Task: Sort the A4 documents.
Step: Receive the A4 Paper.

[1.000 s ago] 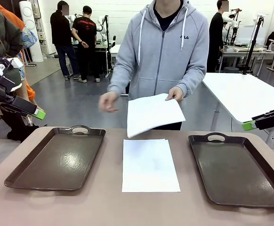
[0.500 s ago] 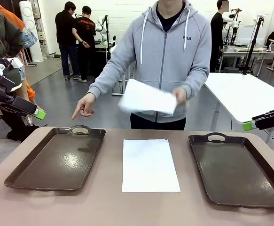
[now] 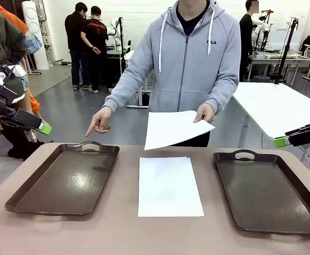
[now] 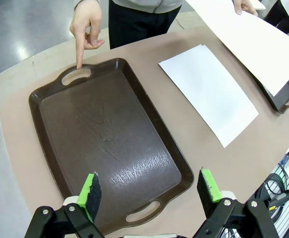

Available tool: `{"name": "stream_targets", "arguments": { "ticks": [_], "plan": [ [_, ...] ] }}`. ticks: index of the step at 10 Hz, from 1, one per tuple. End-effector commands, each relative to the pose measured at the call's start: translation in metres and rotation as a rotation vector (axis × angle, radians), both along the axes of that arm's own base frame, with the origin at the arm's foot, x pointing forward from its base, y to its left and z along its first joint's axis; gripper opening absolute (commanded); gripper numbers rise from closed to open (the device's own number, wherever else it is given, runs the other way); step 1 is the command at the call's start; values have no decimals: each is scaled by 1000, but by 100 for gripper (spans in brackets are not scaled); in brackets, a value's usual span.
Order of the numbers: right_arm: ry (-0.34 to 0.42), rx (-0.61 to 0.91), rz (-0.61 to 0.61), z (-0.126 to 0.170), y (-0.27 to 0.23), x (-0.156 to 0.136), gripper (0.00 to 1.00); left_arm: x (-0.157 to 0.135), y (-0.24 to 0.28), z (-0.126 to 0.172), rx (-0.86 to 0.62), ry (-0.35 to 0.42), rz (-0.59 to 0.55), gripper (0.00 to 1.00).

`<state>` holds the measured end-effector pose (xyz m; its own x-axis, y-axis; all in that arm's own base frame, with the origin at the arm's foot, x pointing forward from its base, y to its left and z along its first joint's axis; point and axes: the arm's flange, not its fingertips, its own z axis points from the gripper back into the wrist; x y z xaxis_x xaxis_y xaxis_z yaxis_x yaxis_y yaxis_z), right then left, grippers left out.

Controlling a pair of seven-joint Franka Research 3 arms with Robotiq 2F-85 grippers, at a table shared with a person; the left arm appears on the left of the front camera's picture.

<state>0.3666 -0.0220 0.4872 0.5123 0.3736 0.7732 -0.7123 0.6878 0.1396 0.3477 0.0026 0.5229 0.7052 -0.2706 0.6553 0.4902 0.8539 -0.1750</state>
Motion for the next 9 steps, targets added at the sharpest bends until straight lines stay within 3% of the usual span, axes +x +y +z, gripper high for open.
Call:
{"name": "stream_targets", "arguments": {
  "ticks": [1,9],
  "plan": [
    [-12,14,18,-5,-1,3,100,0,1,0,-7,-1,-3,100],
    [-12,14,18,-5,-1,3,100,0,1,0,-7,-1,-3,100]
  ]
}}
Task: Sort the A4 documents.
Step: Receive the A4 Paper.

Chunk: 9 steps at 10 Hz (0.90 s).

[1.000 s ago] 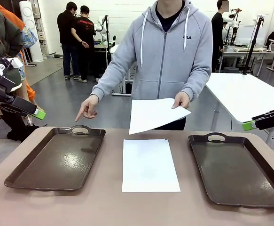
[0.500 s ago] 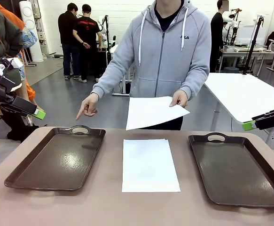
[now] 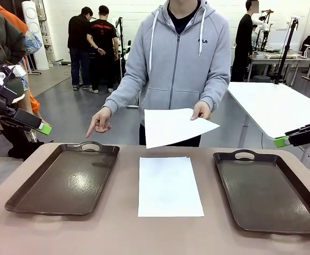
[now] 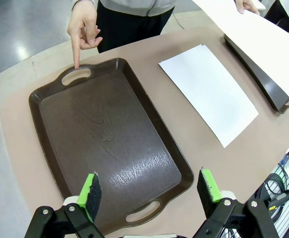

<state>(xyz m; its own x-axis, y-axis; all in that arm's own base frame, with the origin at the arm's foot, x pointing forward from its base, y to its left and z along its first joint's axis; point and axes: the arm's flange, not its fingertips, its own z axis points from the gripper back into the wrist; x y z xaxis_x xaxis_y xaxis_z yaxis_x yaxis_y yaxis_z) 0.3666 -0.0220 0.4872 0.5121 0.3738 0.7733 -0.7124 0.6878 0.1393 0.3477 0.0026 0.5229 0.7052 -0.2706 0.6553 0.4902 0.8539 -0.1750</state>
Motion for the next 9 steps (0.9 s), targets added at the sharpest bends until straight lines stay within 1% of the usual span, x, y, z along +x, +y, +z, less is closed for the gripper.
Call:
{"name": "stream_targets", "arguments": {
  "ticks": [1,9],
  "plan": [
    [-12,14,18,-5,-1,3,100,0,1,0,-7,-1,-3,100],
    [-12,14,18,-5,-1,3,100,0,1,0,-7,-1,-3,100]
  ]
}}
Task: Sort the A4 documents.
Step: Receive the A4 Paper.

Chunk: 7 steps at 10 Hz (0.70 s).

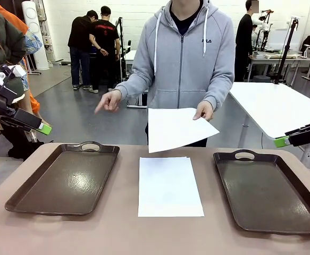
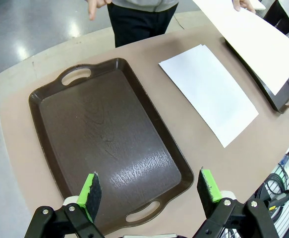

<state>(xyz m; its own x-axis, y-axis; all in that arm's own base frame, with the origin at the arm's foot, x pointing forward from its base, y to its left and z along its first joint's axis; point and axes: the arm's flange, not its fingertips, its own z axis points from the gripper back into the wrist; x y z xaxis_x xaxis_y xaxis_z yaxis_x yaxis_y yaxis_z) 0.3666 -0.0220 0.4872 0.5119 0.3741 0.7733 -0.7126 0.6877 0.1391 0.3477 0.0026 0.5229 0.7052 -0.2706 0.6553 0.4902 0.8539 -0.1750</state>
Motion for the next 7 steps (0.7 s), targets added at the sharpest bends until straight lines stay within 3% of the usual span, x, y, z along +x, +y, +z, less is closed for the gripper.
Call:
{"name": "stream_targets", "arguments": {
  "ticks": [1,7],
  "plan": [
    [-12,14,18,-5,-1,3,100,0,1,0,-7,-1,-3,100],
    [-12,14,18,-5,-1,3,100,0,1,0,-7,-1,-3,100]
  ]
}}
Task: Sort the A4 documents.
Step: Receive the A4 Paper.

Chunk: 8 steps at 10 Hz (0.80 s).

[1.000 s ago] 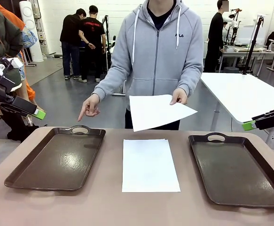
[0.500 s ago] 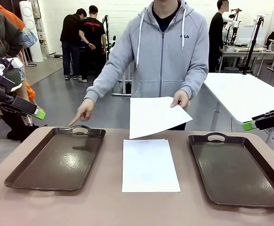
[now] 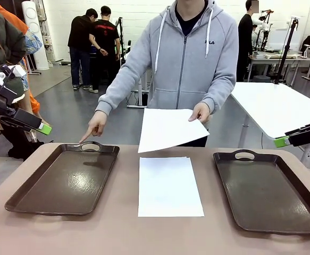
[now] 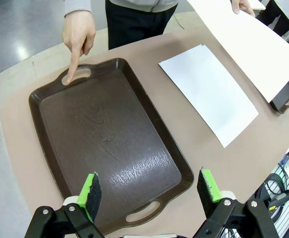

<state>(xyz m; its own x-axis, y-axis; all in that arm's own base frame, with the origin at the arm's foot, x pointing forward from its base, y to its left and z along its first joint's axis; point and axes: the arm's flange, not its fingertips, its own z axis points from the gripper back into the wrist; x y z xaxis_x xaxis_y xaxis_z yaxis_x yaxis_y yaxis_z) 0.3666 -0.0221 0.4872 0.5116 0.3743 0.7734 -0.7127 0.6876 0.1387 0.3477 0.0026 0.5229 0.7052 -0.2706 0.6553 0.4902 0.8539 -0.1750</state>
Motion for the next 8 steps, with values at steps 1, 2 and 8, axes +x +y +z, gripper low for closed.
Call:
{"name": "stream_targets", "arguments": {
  "ticks": [1,2,8],
  "plan": [
    [-11,14,17,-5,-1,3,100,0,1,0,-7,-1,-3,100],
    [-11,14,17,-5,-1,3,100,0,1,0,-7,-1,-3,100],
    [-11,14,17,-5,-1,3,100,10,-8,-7,-25,50,16,100]
  ]
}}
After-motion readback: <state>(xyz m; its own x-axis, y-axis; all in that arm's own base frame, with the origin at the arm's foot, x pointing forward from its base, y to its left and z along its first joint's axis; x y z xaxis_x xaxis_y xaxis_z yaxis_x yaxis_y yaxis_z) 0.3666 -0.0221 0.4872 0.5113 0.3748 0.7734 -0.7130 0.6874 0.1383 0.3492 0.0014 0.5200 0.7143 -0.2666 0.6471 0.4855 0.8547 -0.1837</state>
